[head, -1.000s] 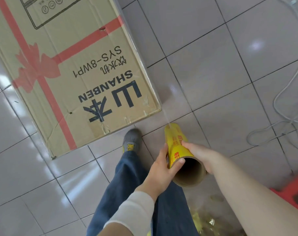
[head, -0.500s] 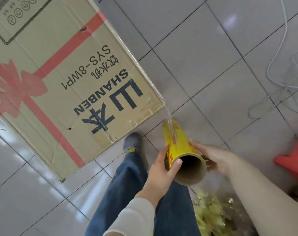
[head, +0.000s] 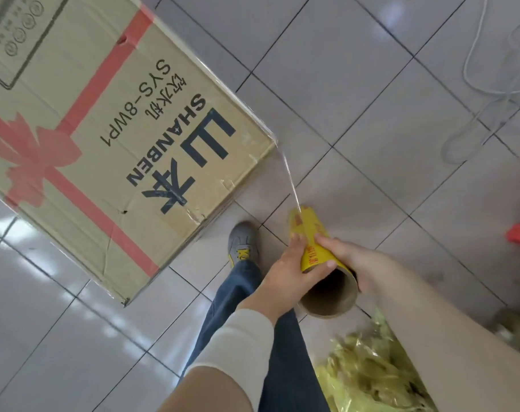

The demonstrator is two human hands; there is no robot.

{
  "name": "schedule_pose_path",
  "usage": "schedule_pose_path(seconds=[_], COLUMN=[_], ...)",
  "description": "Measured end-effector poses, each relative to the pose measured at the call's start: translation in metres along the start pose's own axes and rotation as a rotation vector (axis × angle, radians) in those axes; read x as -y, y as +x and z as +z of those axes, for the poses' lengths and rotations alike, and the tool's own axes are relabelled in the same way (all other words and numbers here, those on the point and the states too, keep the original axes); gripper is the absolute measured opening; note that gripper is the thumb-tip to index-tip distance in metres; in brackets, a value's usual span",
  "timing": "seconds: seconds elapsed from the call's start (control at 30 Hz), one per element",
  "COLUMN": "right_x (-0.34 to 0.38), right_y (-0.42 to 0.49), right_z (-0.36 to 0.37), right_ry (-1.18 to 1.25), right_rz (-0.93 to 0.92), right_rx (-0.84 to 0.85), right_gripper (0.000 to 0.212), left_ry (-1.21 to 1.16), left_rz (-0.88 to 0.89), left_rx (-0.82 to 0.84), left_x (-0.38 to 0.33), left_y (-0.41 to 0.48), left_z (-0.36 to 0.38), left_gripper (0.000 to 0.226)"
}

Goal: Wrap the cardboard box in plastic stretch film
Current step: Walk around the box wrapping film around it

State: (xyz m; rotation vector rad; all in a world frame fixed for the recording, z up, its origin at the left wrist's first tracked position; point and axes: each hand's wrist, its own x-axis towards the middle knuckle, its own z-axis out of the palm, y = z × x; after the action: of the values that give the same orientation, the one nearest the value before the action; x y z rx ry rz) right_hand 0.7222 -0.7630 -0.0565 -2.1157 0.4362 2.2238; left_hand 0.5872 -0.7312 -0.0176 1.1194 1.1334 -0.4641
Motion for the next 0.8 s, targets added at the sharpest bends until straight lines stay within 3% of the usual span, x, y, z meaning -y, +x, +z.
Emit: schedule_pose_path(seconds=[0.2, 0.33, 0.47, 0.63, 0.73, 0.8], right_x=[-0.021, -0.036, -0.051, -0.069, -0.069, -0.066], right_y=[0.011, 0.013, 0.005, 0.009, 0.011, 0.016], right_z=[0.004, 0.014, 0.031, 0.061, 0.088, 0.102], right_ry=[0.015, 0.126, 0.281, 0.202, 0.087, 0.088], right_rz=[-0.021, 0.013, 0.074, 0.054, 0.060, 0.057], right_rx=[-0.044, 0.015, 0.119, 0.076, -0.018, -0.040], right_gripper=[0.042, 0.071, 0.058, 0.064, 0.072, 0.072], left_ry=[0.095, -0.002, -0.068, 0.103, 0.283, 0.425], left_rz=[-0.002, -0.023, -0.080, -0.076, -0.047, -0.013], left_rx=[-0.101, -0.189, -0.206, 0.049, 0.149, 0.249], left_x=[0.025, 0.039, 0.051, 0.067, 0.065, 0.064], left_y=[-0.019, -0.036, -0.049, -0.063, -0.059, -0.053], left_z=[-0.005, 0.008, 0.016, -0.016, -0.041, -0.055], left_gripper=[0.077, 0.082, 0.083, 0.064, 0.081, 0.070])
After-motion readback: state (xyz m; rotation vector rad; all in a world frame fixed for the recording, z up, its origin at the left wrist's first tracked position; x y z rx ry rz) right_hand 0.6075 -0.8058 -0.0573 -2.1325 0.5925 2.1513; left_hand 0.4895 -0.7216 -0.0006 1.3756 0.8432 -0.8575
